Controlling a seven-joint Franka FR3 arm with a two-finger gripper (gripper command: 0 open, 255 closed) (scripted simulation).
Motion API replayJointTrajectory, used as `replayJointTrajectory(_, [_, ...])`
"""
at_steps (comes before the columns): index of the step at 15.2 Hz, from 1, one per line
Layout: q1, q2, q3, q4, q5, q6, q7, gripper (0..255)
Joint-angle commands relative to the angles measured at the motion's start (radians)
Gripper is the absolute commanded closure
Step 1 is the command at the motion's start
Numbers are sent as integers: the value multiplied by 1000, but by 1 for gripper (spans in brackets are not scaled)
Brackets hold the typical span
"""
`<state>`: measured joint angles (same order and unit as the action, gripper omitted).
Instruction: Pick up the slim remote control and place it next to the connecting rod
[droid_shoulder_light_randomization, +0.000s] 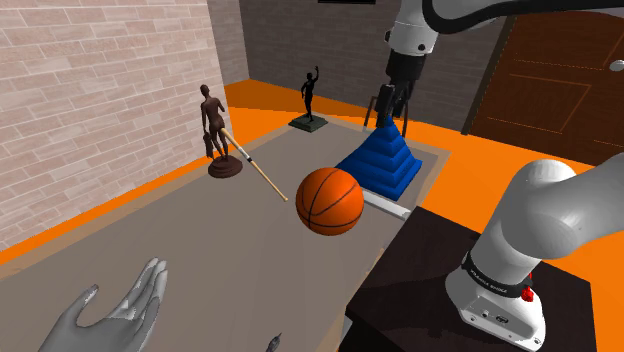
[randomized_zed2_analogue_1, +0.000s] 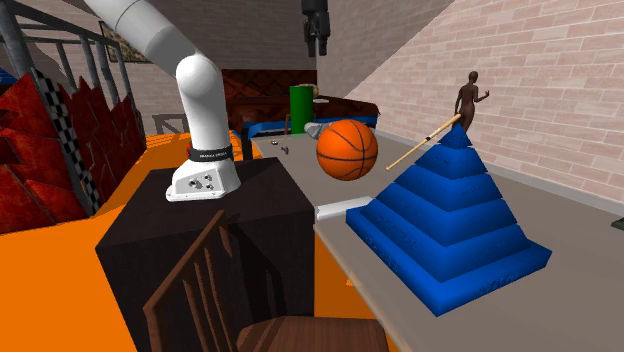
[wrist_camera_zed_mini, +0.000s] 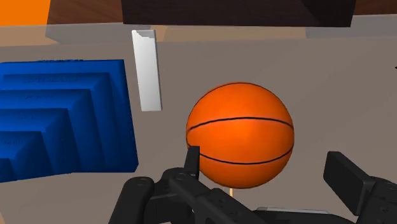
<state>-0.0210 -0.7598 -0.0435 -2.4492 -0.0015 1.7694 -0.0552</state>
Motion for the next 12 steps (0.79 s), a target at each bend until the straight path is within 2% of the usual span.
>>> replayJointTrajectory(1, [-11,6,-26,-53,-17,57,-30,0])
replayJointTrajectory(7, [-41,70,-93,-189,-59,245,-100,0])
replayJointTrajectory(12, [-66,175,-154,-267,-92,420,-162,0])
